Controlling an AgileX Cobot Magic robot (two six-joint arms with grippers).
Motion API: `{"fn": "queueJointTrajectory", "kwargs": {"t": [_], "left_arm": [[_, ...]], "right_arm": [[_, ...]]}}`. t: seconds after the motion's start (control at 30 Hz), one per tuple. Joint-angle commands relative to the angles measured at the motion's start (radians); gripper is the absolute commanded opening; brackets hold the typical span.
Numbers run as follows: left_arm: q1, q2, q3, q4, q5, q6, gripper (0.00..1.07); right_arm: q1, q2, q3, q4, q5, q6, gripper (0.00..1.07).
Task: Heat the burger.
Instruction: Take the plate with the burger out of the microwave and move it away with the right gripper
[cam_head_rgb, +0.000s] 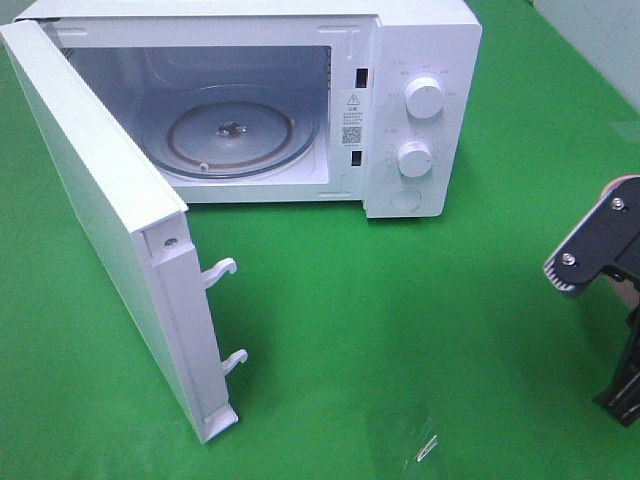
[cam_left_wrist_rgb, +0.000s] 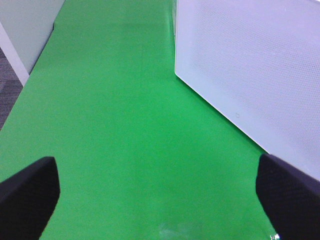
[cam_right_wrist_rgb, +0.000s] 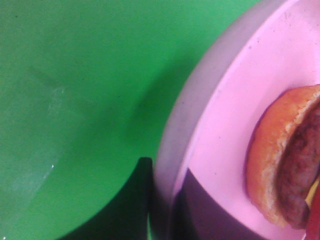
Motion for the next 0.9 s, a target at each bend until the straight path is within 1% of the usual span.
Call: {"fn": "queueJointTrajectory", "kwargs": {"t": [0.03,0.07,0.1,0.13,0.17,0.2,0.3,0.33,0.37,0.4,0.43,0.5,0.53,0.63,0.73,0.77,0.87,0.9], "left_arm": [[0.005,-0.018,0.002,0.002,0.002,-0.007,1.0],[0.005,-0.018,0.002,0.002,0.002,-0.007,1.0],[0.005,-0.018,0.002,0.002,0.002,-0.007,1.0],[0.005,-0.018,0.002,0.002,0.002,-0.007,1.0],[0.005,-0.018,0.002,0.002,0.002,-0.007,1.0],[0.005,-0.018,0.002,0.002,0.002,-0.007,1.0],[0.005,-0.018,0.002,0.002,0.002,-0.007,1.0],[0.005,-0.018,0.002,0.002,0.002,-0.007,1.0],[0.005,-0.018,0.002,0.002,0.002,-0.007,1.0],[0.005,-0.018,0.002,0.002,0.002,-0.007,1.0],[0.005,-0.018,0.002,0.002,0.002,-0.007,1.0],[0.005,-0.018,0.002,0.002,0.002,-0.007,1.0],[0.005,-0.018,0.002,0.002,0.002,-0.007,1.0],[0.005,-0.018,0.002,0.002,0.002,-0.007,1.0],[0.005,-0.018,0.002,0.002,0.002,-0.007,1.0],[0.005,-0.018,0.002,0.002,0.002,-0.007,1.0],[0.005,-0.018,0.002,0.002,0.002,-0.007,1.0],[0.005,-0.018,0.002,0.002,0.002,-0.007,1.0]], "right_arm": [[-0.007,0.072,-0.03,-0.077,0.034,0.072,0.0],[-0.01,0.133,-0.05,-0.077,0.05,0.11,0.0],[-0.01,0.133,-0.05,-0.077,0.05,0.11,0.0],[-0.01,0.191,-0.073,-0.077,0.068,0.145,0.0],[-0.01,0.191,-0.073,-0.077,0.068,0.145,0.0],[-0.01,0.246,-0.098,-0.079,0.085,0.173,0.0],[-0.01,0.277,-0.111,-0.084,0.097,0.193,0.0],[-0.01,0.335,-0.137,-0.096,0.115,0.226,0.0],[-0.01,0.335,-0.137,-0.096,0.115,0.226,0.0],[-0.022,0.411,-0.172,-0.101,0.137,0.279,0.0],[-0.022,0.411,-0.172,-0.101,0.137,0.279,0.0],[-0.055,0.478,-0.199,-0.098,0.14,0.312,0.0],[-0.055,0.478,-0.199,-0.098,0.14,0.312,0.0],[-0.097,0.547,-0.21,-0.098,0.137,0.323,0.01],[-0.11,0.565,-0.21,-0.098,0.132,0.323,0.01],[-0.127,0.584,-0.21,-0.098,0.129,0.328,0.02],[-0.138,0.601,-0.21,-0.094,0.129,0.338,0.04],[-0.141,0.609,-0.21,-0.091,0.129,0.344,0.06]]}}
